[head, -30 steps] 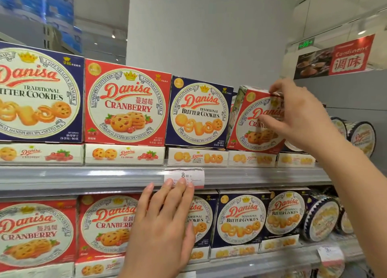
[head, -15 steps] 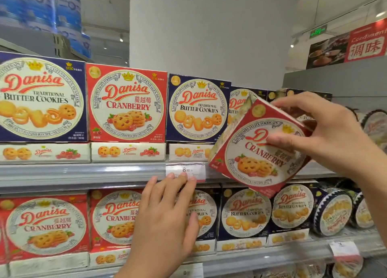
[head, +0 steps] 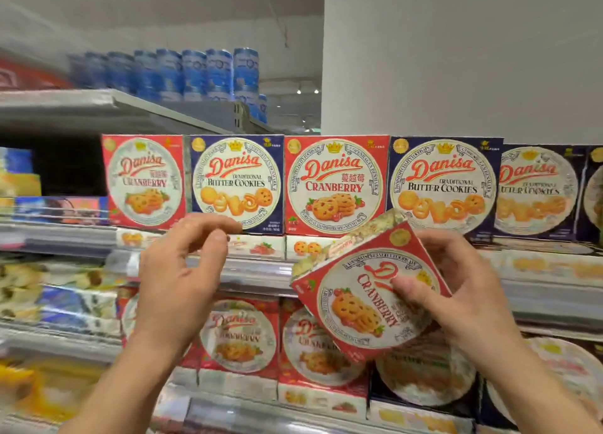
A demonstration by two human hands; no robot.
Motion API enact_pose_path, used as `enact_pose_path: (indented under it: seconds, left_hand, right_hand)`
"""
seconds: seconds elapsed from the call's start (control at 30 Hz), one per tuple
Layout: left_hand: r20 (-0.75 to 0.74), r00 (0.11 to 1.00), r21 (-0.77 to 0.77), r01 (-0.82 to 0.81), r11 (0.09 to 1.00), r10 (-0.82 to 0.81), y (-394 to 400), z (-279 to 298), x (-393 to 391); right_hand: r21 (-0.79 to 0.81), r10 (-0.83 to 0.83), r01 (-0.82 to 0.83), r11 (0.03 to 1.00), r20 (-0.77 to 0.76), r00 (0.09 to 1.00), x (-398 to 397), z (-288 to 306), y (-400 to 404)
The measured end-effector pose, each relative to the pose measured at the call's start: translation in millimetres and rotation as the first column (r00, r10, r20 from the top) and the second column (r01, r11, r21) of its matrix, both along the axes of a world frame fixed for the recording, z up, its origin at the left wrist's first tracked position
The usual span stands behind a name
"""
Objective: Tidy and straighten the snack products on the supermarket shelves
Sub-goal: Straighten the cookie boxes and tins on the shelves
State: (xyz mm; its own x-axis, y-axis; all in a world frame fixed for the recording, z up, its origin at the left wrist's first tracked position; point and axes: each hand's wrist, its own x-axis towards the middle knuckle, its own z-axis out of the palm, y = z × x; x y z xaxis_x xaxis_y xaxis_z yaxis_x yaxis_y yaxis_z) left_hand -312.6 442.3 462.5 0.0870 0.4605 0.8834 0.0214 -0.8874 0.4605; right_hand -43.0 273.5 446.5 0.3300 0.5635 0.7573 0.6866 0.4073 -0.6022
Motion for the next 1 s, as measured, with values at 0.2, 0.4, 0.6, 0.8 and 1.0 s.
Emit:
enact_pose_path:
  seconds: [0.2, 0.4, 0.6, 0.8, 1.0]
  left_hand:
    - [-0.152, 0.938, 0.23, -0.273, 0.934, 0.312, 54, 74, -16]
    - [-0.376, 0.746, 0.446, -0.374, 0.813, 0.55, 87, 102, 9]
    - [-0.307, 0.74, 0.443, -0.445, 0.778, 0.598, 78, 94, 14]
    - [-0.268, 0.724, 0.496, -0.462, 0.735, 0.636, 72, 99, 4]
    - [-0.293, 0.7, 0.524, -0.452, 0.722, 0.651, 59, 103, -14]
  right_hand:
    - [0.072, 0.025, -0.025, 0.997, -0.007, 1.0, -18, 6, 32]
    - [0.093, 0.001, -0.003, 0.996, 0.021, 1.0, -16, 1, 34]
    - [0.017, -0.035, 0.033, 0.999, 0.088, 0.995, -13, 0, 28]
    - [0.002, -0.035, 0.035, 0.999, 0.078, 0.996, -12, 0, 27]
    - [0.002, -0.021, 0.021, 1.0, 0.051, 0.998, -15, 2, 27]
